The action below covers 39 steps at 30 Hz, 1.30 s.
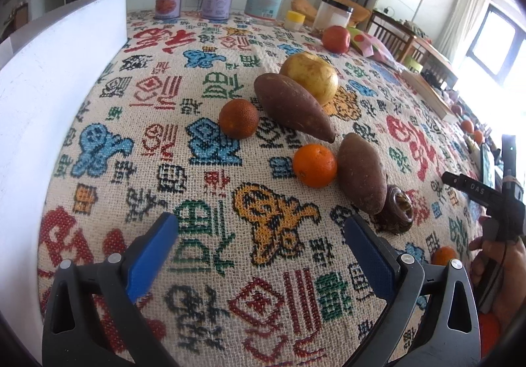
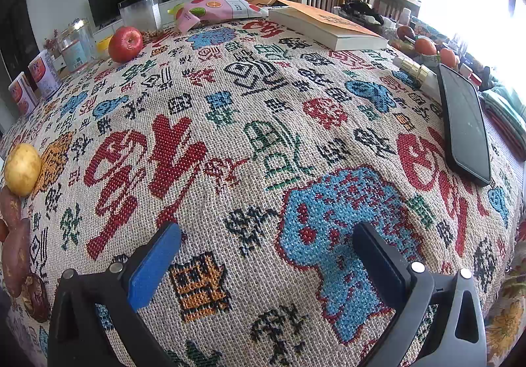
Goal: Organize fruits
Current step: 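Reach the left tool to the small dark tangerine and grasp it, then grasp the sweet potato with the right tool while the left tool holds the tangerine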
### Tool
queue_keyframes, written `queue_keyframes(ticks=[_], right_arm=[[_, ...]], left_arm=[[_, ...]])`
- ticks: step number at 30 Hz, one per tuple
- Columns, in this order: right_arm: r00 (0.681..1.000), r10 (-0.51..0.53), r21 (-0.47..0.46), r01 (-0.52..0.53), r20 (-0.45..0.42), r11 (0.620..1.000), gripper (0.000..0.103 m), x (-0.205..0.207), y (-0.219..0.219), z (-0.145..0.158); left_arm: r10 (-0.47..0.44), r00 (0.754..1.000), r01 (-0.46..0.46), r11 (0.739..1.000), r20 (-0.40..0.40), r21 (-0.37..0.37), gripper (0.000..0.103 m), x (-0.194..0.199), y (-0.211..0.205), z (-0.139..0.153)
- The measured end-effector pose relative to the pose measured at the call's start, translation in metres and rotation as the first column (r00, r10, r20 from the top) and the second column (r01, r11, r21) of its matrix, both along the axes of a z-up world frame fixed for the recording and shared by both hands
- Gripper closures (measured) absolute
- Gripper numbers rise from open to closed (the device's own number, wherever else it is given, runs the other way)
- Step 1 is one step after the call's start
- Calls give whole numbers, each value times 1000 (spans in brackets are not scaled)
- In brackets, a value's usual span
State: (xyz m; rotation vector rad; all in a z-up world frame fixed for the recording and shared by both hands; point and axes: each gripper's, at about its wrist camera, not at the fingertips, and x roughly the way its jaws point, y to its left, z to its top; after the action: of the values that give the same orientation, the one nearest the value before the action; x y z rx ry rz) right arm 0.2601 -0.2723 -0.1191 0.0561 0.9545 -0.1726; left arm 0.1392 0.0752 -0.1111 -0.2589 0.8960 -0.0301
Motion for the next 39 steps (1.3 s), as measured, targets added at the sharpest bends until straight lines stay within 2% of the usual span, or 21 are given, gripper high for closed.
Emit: queue_keyframes(ticks=[2,6,10,12,15,18,20,27,34,38,39], right_arm=[[1000,0,0,0,0,1000,0,0,0,0],[1000,0,0,0,0,1000,0,0,0,0],[1000,0,0,0,0,1000,0,0,0,0],[1000,0,0,0,0,1000,0,0,0,0],[1000,0,0,0,0,1000,0,0,0,0],[1000,0,0,0,0,1000,0,0,0,0],[1000,0,0,0,0,1000,0,0,0,0],[1000,-1,-1,1,1,1000,0,0,0,0],[1000,0,0,0,2,1000,0,0,0,0],[999,-13,54,11,30,998,1,-6,-6,7],[999,3,78,-7,52,997,6,-9,-7,12]], left_arm=[[-4,1000,4,999,-13,-33,2,6,7,4],[63,998,-62,996,16,-56,2,30,23,20],[46,999,-45,999,-27,15,3,67,20,12],[49,997,-47,999,-56,26,5,78,22,3],[59,997,-56,997,-42,61,13,82,23,-1],[48,999,-45,995,-26,88,35,82,24,-1],[12,1000,-11,996,-16,89,74,80,23,0],[37,999,-38,996,2,81,74,55,30,5],[67,998,-67,997,20,28,74,22,34,14],[68,997,-68,998,36,0,74,2,37,28],[64,997,-64,998,43,-1,74,-3,36,33]])
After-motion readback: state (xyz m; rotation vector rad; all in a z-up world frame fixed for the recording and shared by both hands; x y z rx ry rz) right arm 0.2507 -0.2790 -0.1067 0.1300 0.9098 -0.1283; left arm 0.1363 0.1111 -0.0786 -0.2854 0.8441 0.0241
